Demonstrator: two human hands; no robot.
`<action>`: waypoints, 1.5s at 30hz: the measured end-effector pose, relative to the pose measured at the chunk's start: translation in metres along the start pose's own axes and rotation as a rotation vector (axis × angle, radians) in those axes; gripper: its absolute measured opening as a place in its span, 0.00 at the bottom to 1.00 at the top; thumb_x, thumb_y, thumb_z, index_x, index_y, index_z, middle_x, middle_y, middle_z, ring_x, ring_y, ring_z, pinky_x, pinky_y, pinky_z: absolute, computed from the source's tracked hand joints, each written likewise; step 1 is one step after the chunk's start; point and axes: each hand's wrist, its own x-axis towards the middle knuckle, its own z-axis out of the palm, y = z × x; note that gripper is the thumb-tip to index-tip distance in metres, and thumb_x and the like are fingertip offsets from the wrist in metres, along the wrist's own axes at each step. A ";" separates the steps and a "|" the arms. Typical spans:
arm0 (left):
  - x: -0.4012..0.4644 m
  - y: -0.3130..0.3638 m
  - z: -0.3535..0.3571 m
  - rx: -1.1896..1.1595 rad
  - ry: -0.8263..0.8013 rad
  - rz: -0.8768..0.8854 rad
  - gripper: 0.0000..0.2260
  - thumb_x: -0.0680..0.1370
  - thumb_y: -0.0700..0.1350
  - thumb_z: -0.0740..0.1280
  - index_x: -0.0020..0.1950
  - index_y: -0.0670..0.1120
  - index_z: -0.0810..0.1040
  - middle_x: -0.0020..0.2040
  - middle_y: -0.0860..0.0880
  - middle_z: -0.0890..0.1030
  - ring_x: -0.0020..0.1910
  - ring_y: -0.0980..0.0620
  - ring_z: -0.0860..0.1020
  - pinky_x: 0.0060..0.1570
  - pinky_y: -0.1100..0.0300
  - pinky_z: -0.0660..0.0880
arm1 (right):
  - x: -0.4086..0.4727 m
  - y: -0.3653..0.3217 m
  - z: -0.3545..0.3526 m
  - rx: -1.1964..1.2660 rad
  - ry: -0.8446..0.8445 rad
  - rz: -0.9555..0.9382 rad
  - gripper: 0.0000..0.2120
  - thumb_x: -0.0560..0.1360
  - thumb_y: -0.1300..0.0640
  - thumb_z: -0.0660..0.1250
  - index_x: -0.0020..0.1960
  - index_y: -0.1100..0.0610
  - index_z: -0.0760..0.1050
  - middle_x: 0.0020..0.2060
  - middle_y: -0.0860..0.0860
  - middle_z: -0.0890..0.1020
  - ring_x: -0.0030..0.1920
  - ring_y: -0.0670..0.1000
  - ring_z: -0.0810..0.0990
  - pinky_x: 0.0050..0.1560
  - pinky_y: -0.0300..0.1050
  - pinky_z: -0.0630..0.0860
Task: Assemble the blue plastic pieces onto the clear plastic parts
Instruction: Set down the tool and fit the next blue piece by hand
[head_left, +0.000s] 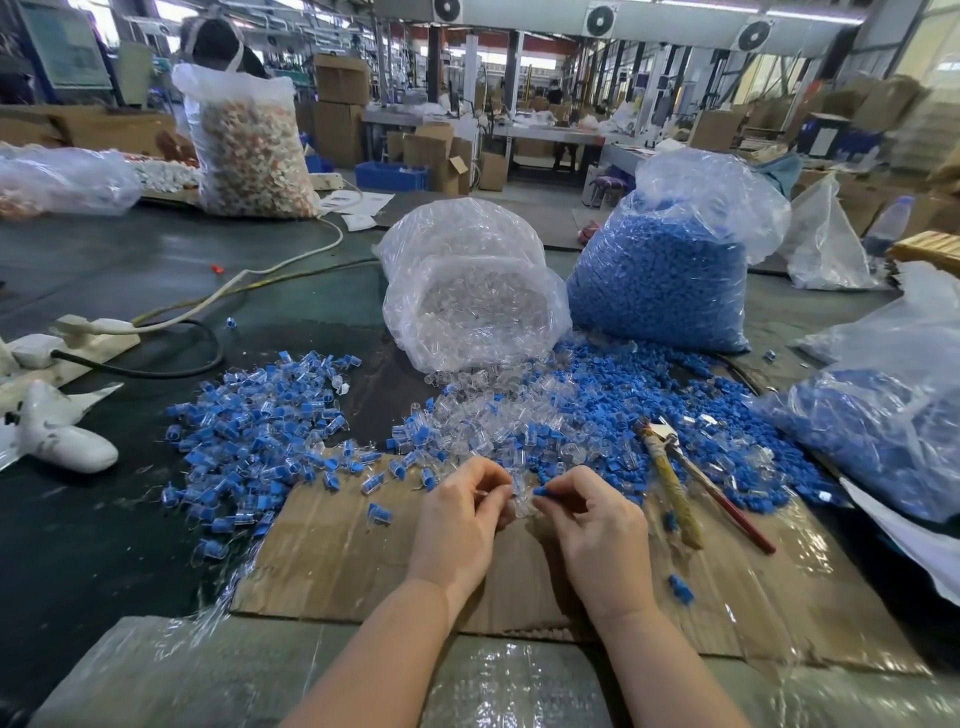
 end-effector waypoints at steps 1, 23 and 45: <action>0.000 0.000 0.000 0.003 -0.003 -0.001 0.11 0.76 0.39 0.66 0.39 0.54 0.75 0.34 0.53 0.80 0.36 0.59 0.79 0.41 0.67 0.77 | 0.000 0.001 0.000 0.025 -0.005 0.007 0.04 0.69 0.63 0.73 0.39 0.57 0.79 0.33 0.47 0.81 0.36 0.50 0.79 0.39 0.50 0.77; 0.000 0.000 -0.001 -0.190 -0.102 -0.083 0.07 0.76 0.36 0.66 0.43 0.48 0.76 0.39 0.44 0.81 0.34 0.56 0.80 0.40 0.61 0.79 | -0.003 -0.002 0.003 -0.151 -0.074 -0.102 0.05 0.72 0.57 0.71 0.39 0.56 0.77 0.35 0.47 0.80 0.38 0.49 0.76 0.38 0.41 0.69; 0.001 -0.001 -0.002 -0.096 -0.084 -0.037 0.07 0.77 0.40 0.64 0.44 0.52 0.76 0.38 0.51 0.81 0.36 0.58 0.79 0.39 0.64 0.77 | -0.001 -0.012 -0.003 0.000 -0.112 -0.196 0.18 0.71 0.41 0.63 0.49 0.52 0.82 0.39 0.45 0.79 0.40 0.45 0.77 0.41 0.43 0.76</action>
